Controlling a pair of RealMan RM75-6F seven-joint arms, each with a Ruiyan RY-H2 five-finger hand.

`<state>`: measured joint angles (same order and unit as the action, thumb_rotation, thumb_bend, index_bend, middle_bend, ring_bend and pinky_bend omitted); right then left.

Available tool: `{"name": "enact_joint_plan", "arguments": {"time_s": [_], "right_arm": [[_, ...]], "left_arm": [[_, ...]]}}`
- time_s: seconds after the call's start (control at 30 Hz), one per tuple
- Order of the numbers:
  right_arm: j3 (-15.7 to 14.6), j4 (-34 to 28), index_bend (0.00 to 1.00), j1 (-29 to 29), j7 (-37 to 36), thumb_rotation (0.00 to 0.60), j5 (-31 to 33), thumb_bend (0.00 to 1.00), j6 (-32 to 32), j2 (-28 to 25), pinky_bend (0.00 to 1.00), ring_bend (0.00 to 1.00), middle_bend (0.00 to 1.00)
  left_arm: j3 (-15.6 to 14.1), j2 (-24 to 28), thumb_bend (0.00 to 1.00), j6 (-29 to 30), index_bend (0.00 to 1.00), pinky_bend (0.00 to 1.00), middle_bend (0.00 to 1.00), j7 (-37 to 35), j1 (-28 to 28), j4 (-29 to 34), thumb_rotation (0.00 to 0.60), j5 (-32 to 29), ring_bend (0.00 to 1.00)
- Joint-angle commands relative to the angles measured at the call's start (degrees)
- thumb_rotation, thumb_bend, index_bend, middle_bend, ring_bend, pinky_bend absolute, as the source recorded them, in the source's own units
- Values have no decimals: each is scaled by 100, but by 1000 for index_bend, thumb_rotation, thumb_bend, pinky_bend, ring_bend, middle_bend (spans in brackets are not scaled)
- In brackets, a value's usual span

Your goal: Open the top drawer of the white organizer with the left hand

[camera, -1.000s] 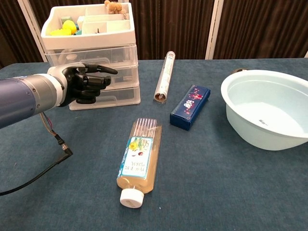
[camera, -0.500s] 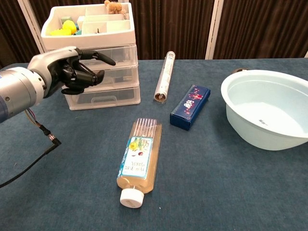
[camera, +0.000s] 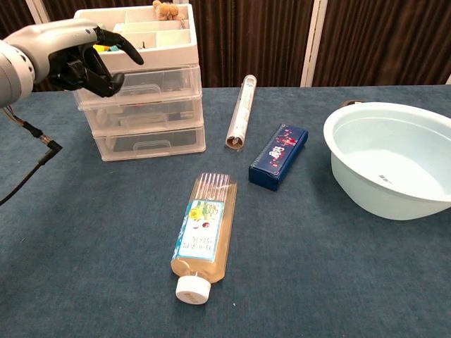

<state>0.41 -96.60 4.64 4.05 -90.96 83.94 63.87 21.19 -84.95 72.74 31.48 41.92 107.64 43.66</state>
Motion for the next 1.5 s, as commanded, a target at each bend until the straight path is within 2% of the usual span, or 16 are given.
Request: {"name": "enact_joint_plan", "arguments": {"time_s": [0.03, 0.17, 0.47, 0.73, 0.97, 1.5], "right_arm": [[1, 0, 0, 1, 1, 600, 3, 73, -3, -1, 0, 0, 0], [-2, -1, 0, 2, 0, 600, 0, 74, -6, -1, 0, 0, 0], [-3, -4, 0, 2, 1, 600, 3, 75, -10, -3, 0, 0, 0], [3, 0, 0, 4, -5, 600, 9, 74, -10, -5, 0, 0, 0], [1, 0, 0, 3, -8, 600, 6, 74, -10, -5, 0, 0, 0], [-4, 3, 0, 1, -2, 600, -14, 74, 1, -1, 0, 0, 0]], "left_arm": [[92, 126, 620, 132, 226, 1000, 1000, 303, 155, 37, 600, -305, 1000], [132, 196, 619, 154, 232, 1000, 1000, 510, 241, 23, 600, -684, 1000], [194, 195, 620, 30, 238, 1000, 1000, 451, 318, -118, 600, -1374, 1000], [152, 169, 624, -39, 279, 1000, 1000, 430, 399, -244, 600, -1687, 1000], [92, 226, 631, -63, 331, 1000, 1000, 333, 411, -7, 600, -1666, 1000], [-326, 412, 630, 18, 343, 1000, 1000, -42, 170, 753, 600, -1211, 1000]]}}
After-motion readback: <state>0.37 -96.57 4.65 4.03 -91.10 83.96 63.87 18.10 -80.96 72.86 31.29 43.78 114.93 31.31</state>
